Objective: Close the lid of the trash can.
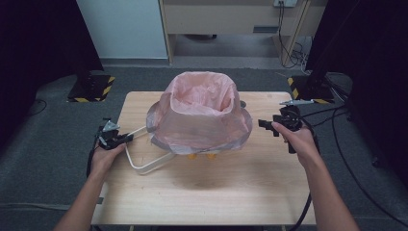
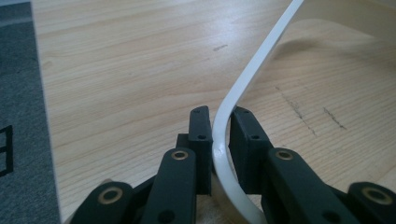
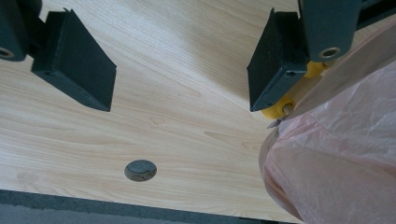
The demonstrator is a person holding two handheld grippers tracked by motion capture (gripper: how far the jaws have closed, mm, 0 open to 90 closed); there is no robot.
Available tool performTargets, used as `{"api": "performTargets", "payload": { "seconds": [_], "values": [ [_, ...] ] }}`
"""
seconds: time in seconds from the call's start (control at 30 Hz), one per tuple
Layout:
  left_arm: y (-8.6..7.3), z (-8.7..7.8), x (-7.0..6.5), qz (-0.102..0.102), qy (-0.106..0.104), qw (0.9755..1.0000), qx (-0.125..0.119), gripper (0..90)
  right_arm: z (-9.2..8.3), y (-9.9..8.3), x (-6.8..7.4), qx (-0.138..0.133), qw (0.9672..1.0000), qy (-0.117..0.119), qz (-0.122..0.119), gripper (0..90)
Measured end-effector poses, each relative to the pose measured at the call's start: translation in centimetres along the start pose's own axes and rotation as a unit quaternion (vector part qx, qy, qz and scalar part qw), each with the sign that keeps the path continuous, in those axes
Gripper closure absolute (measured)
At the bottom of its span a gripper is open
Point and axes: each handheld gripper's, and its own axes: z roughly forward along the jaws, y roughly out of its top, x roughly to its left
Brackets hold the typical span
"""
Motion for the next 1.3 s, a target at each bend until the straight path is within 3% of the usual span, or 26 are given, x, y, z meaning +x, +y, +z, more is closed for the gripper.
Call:
{"api": "performTargets", "payload": {
  "seconds": [0.23,0.47,0.7,1.03,1.2,1.3],
  "values": [
    [0.2,-1.7,0.9,0.010,0.027,0.9996,-0.004,79.3,-0.2,0.1,-0.2,-0.002,1.0000,0.000,0.004,23.5],
    [0.4,-4.2,1.8,0.006,0.043,0.9987,-0.026,79.6,-0.6,0.4,-0.4,-0.010,0.9999,0.001,0.007,23.7],
    [0.4,-7.4,3.0,0.012,0.064,0.9970,-0.042,79.7,-1.5,0.5,-0.8,-0.021,0.9997,-0.002,0.012,23.6],
    [0.5,-10.8,4.0,0.011,0.079,0.9946,-0.067,79.8,-2.3,1.3,-0.5,-0.032,0.9994,-0.001,0.010,23.7],
    [0.4,-11.8,4.6,0.002,0.077,0.9936,-0.082,79.9,-2.4,1.6,-0.2,-0.034,0.9994,-0.001,0.010,23.7],
    [0.5,-12.4,4.7,0.007,0.081,0.9931,-0.085,79.9,-2.5,1.8,0.0,-0.035,0.9994,0.000,0.008,23.8]
  ]
}}
